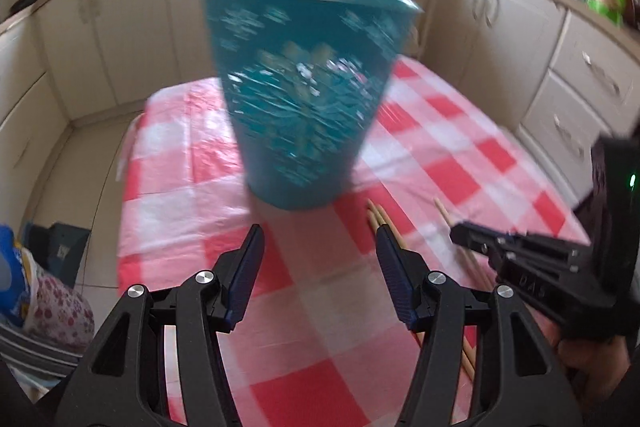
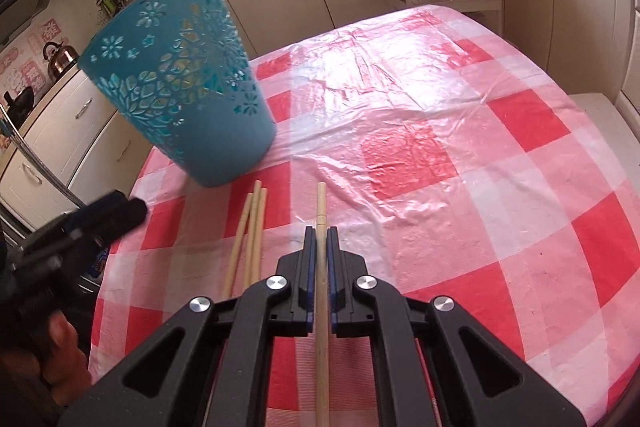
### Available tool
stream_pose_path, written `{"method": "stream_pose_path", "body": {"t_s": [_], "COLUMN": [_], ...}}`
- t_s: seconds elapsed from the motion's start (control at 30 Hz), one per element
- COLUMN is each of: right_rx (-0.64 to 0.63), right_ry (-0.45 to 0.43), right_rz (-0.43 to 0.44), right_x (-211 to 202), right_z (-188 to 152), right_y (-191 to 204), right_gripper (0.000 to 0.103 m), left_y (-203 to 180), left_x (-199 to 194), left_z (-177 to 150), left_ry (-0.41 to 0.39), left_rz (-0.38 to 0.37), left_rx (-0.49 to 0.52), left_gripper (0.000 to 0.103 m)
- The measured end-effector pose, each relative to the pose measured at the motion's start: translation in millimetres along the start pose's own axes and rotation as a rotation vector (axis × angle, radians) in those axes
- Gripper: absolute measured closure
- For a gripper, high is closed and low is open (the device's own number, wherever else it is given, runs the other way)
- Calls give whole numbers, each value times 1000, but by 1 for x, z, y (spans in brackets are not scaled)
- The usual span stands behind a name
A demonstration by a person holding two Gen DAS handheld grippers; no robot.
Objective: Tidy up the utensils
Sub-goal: 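Grasp a stick with the left gripper and lift it toward the teal cup, then lower the stick into the teal cup and open the left gripper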
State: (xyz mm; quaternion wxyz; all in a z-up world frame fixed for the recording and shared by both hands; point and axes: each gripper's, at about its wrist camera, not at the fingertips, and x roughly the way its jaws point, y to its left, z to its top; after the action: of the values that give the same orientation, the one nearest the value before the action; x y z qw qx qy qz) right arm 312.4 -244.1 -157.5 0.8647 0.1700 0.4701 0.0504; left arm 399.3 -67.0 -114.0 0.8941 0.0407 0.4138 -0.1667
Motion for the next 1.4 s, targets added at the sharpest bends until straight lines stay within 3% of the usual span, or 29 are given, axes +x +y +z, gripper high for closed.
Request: {"method": "stream_pose_path", "body": {"t_s": [0.43, 0.63, 0.67, 0.73, 0.8, 0.93, 1.07, 1.23, 1.4], "right_rx": [4, -84, -115, -171, -197, -91, 12, 86, 122], "right_ry": [15, 22, 23, 19, 19, 25, -15, -39, -38], "right_rz": [-2, -61, -81, -119, -124, -27, 49, 70, 77], "right_x": [2, 4, 4, 5, 5, 3, -1, 2, 3], "right_z": [1, 0, -1, -4, -6, -2, 3, 7, 7], "right_y": [-7, 6, 10, 18, 22, 7, -9, -18, -24], "right_gripper": [97, 97, 97, 97, 97, 97, 97, 97, 97], "left_y": [-30, -30, -31, -37, -43, -37, -32, -29, -7], "left_x": [43, 46, 48, 52, 52, 46, 11, -59, -99], "left_z": [-10, -5, -2, 1, 1, -1, 2, 25, 68], "left_ry": [152, 148, 147, 142, 145, 158, 40, -206, -391], "left_rz": [26, 41, 33, 12, -22, -70, -126, -223, -215], "left_rx": [99, 100, 102, 119, 148, 136, 136, 122, 68], "left_gripper": [48, 49, 52, 80, 95, 98, 99, 99, 99]}}
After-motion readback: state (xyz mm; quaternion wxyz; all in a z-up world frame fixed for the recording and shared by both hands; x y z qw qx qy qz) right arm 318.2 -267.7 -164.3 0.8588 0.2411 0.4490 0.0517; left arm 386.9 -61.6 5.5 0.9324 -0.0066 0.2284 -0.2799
